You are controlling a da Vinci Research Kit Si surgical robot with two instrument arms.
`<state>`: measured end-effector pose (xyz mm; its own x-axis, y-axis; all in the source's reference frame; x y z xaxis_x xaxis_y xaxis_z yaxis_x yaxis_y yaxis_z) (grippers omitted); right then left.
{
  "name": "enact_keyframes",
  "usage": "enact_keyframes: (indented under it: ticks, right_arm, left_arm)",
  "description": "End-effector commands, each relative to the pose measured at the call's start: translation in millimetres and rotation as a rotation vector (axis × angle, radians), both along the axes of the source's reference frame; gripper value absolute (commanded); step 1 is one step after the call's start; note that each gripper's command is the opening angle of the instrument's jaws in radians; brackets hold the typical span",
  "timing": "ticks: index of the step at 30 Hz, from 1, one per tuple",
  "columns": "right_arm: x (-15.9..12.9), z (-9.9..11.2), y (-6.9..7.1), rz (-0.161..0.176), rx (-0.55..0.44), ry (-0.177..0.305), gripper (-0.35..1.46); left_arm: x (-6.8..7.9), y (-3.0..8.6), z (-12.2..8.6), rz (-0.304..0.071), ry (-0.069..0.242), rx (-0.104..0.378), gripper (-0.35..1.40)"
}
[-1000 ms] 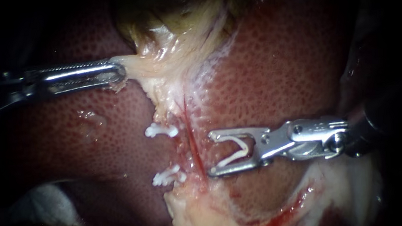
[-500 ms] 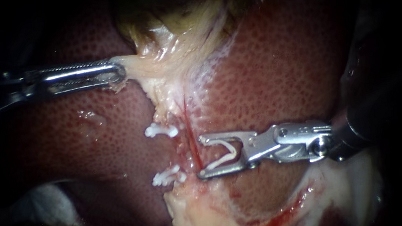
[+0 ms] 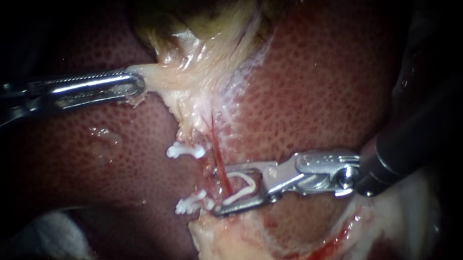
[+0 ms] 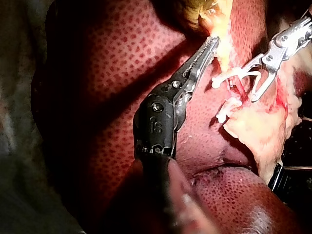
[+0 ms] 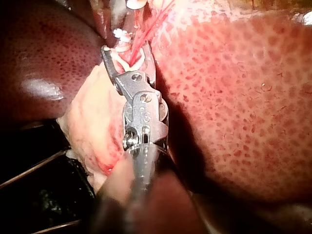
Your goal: Clipping first clip right tube
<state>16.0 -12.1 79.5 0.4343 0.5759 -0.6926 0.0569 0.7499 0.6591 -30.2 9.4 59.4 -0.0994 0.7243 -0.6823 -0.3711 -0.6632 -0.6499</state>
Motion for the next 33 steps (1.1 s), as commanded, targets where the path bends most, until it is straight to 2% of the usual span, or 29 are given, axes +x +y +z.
enact_keyframes:
  ticks: [1, 8, 16, 23, 27, 33]
  right_arm:
    - [0.1, 0.2, -0.1, -0.002, 0.008, 0.0, 0.49]
    - [0.8, 1.7, -0.8, -0.014, 0.045, 0.008, 0.49]
    - [0.7, 1.8, -0.7, -0.046, 0.077, 0.026, 0.41]
    - [-0.1, 1.7, 0.0, -0.035, 0.087, 0.018, 0.31]
    - [-0.7, 2.1, 0.5, -0.015, 0.108, 0.002, 0.16]
    - [-1.0, 3.1, 1.3, 0.005, 0.142, -0.016, -0.16]
  left_arm:
    - [0.0, 0.0, 0.1, 0.0, 0.0, 0.0, -0.35]
    - [0.0, 0.0, 0.1, 0.0, 0.0, 0.0, -0.35]
    - [0.0, 0.0, 0.1, 0.0, 0.0, 0.0, -0.35]
    - [0.0, -0.1, 0.2, 0.0, 0.0, -0.001, -0.35]
    - [0.0, -0.1, 0.3, 0.0, 0.0, -0.001, -0.35]
    - [0.0, -0.1, 0.3, 0.0, 0.0, -0.001, -0.35]
